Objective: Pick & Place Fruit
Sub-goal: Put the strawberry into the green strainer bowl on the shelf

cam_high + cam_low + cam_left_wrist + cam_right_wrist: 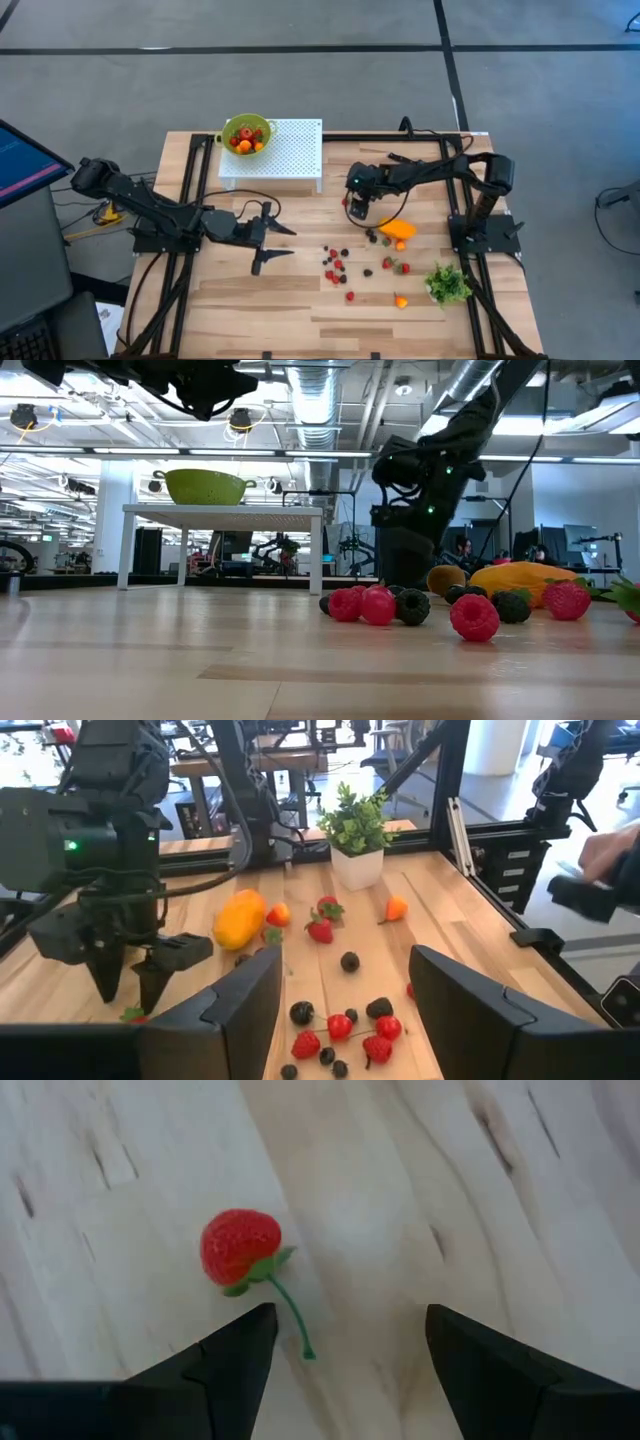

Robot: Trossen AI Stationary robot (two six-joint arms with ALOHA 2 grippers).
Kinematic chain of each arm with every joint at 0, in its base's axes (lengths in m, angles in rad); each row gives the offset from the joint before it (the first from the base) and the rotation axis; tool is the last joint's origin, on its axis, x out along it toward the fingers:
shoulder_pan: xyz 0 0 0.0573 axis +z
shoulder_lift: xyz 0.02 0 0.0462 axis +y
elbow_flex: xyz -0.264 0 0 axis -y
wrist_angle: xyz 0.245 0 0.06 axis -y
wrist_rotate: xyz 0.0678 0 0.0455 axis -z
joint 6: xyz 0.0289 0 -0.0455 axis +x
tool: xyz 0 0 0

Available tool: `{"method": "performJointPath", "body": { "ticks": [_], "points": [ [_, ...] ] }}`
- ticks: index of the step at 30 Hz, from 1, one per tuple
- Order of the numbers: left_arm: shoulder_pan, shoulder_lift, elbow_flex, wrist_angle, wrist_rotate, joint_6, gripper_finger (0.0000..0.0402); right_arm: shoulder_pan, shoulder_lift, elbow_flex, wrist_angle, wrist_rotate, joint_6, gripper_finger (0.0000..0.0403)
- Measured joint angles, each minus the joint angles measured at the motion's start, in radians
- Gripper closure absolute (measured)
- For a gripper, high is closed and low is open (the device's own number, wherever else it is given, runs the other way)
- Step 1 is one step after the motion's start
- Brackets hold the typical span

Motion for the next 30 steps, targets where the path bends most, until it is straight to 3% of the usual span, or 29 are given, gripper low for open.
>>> {"method": "performJointPath", "body": {
  "ticks": [4, 8, 18, 30],
  "points": [
    [0.000, 0.000, 0.000, 0.000, 0.000, 0.000, 0.0189, -0.007, 0.035, 0.001, 0.010, -0.023, -0.001, 0.0163],
    [0.000, 0.000, 0.000, 0.000, 0.000, 0.000, 0.0189, -0.007, 0.039, 0.000, 0.017, -0.029, -0.001, 0.0205],
    [0.000, 0.000, 0.000, 0.006, 0.000, 0.002, 0.0189, 0.012, 0.009, -0.004, 0.016, -0.068, -0.021, 0.0392],
    [0.000, 0.000, 0.000, 0.025, 0.000, -0.042, 0.0189, 0.092, 0.008, -0.005, 0.007, -0.044, -0.026, 0.0401]
  ]
}}
